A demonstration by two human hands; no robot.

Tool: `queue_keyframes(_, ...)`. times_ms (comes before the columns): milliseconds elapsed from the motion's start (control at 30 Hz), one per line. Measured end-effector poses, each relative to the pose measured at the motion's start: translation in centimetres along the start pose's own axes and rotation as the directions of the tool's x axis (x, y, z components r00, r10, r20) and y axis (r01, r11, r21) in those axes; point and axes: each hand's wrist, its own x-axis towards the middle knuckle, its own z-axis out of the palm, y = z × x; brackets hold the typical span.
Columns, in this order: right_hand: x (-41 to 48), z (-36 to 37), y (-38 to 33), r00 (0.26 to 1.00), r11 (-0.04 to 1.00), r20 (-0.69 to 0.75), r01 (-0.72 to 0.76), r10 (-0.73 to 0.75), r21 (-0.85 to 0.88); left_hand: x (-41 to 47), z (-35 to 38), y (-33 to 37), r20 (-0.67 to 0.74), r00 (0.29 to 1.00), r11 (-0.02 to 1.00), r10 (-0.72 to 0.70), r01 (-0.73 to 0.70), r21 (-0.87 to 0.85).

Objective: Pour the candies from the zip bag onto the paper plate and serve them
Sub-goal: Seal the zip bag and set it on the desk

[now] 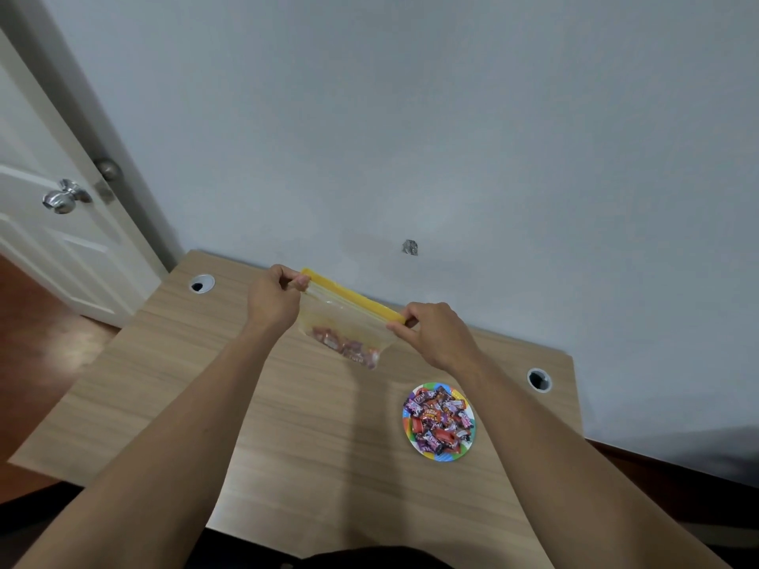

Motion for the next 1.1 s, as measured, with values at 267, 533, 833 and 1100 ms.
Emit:
queue_keyframes(267, 0.2, 1.1, 0.4, 0.996, 0.988, 0.037, 0.087, -0.083, -0.126, -0.3, -0.5, -2.2, 0.024, 1.000, 1.000, -0.014, 0.014, 0.013)
queue_keyframes(533, -0.1, 6.1, 1.2, 0.980, 0.981, 0.171, 0.124, -0.098, -0.151, -1.0, -2.1, -8.0, 0.113, 0.993, 0.990, -0.045, 0.030, 0.136)
queue_keyframes(833, -1.9, 12.5, 2.1, 0.970, 0.990, 0.238, 0.084, -0.056, -0.111, -2.3, -3.6, -13.8, 0.168, 0.971, 0.979, -0.173, 0.151, 0.140)
queue_keyframes(1100, -2.9, 13.0, 5.3, 0.995, 0.986, 0.088, -0.053, 0.039, 0.157, -1.5, -2.5, -14.5, 0.097, 0.989, 0.988, -0.111, 0.099, 0.120)
